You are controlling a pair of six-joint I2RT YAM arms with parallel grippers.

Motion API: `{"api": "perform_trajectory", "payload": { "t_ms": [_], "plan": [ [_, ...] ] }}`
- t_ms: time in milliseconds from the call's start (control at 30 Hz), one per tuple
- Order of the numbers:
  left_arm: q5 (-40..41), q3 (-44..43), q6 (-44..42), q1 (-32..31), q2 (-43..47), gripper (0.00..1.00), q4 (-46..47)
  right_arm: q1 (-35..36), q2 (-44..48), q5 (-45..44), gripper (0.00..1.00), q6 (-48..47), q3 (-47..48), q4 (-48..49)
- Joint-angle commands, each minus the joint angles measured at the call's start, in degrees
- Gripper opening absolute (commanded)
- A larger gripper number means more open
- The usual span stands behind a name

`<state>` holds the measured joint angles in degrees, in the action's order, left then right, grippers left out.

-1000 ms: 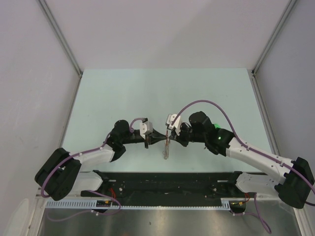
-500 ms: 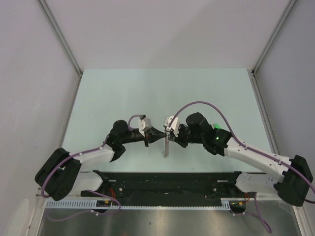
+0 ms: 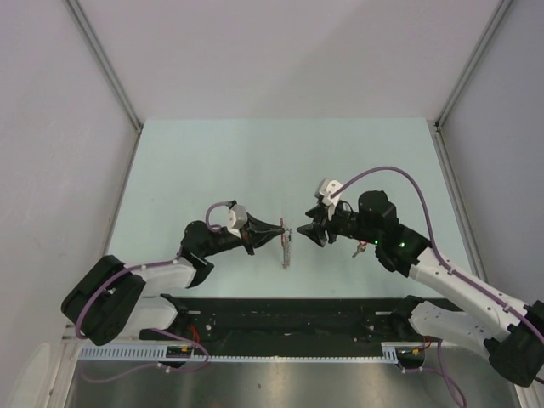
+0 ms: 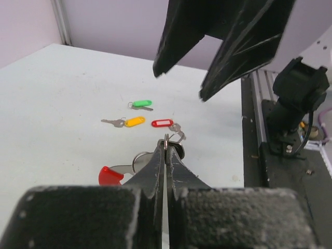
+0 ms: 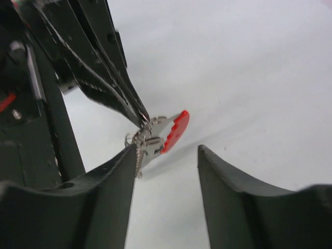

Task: Put the keys on the keyring

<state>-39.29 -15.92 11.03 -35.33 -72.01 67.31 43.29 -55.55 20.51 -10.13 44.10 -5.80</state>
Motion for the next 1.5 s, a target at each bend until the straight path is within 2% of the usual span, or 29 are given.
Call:
{"api": "perform_trajectory", "payload": {
  "t_ms": [0,133,300,400,467,533,800,967,1200,1300,1467],
  "plan": [
    [4.1,1.2,6.8,0.2,-0.9,0.0,14.5,-1.8,2.6,5.9,0.59,7.1,-4.5,14.3],
    [6.2,1.5,8.8,0.3,0.0,0.0,13.8,-2.2,2.2,9.6,0.6,6.4,-5.4,17.7],
    [8.7,1.2,9.2,0.2,4.0,0.0,9.0,-1.2,0.4,8.2,0.59,2.9,-5.5,17.3],
    [8.6,0.0,8.7,0.1,5.9,0.0,4.4,-0.5,-0.7,6.7,0.57,2.1,-5.5,18.3],
    [8.9,-0.2,9.4,-0.1,6.8,0.0,3.4,-0.2,-1.0,5.2,0.5,2.0,-5.4,19.9],
    [9.1,-0.9,9.6,0.0,8.0,0.0,2.0,-0.3,-1.1,4.5,0.48,1.9,-5.5,21.5],
    [11.2,-3.6,8.8,-0.2,12.6,0.0,-9.1,0.2,-0.9,5.5,0.45,3.9,-4.1,25.2],
    [11.7,-5.4,9.4,-0.2,12.9,0.0,-10.8,1.1,-2.4,3.6,0.47,3.9,-2.6,24.9],
    [12.4,-8.8,9.5,-0.3,14.5,0.0,-15.1,2.7,-1.1,-5.7,0.51,4.2,-0.2,24.1],
    [13.2,-12.1,7.3,-0.3,15.5,0.0,-20.2,2.8,-1.5,-8.9,0.55,4.0,1.8,21.3],
    [14.2,-19.1,4.1,-0.1,14.4,0.0,-24.6,2.8,-2.4,-11.4,0.69,2.6,7.9,17.0]
  ]
}}
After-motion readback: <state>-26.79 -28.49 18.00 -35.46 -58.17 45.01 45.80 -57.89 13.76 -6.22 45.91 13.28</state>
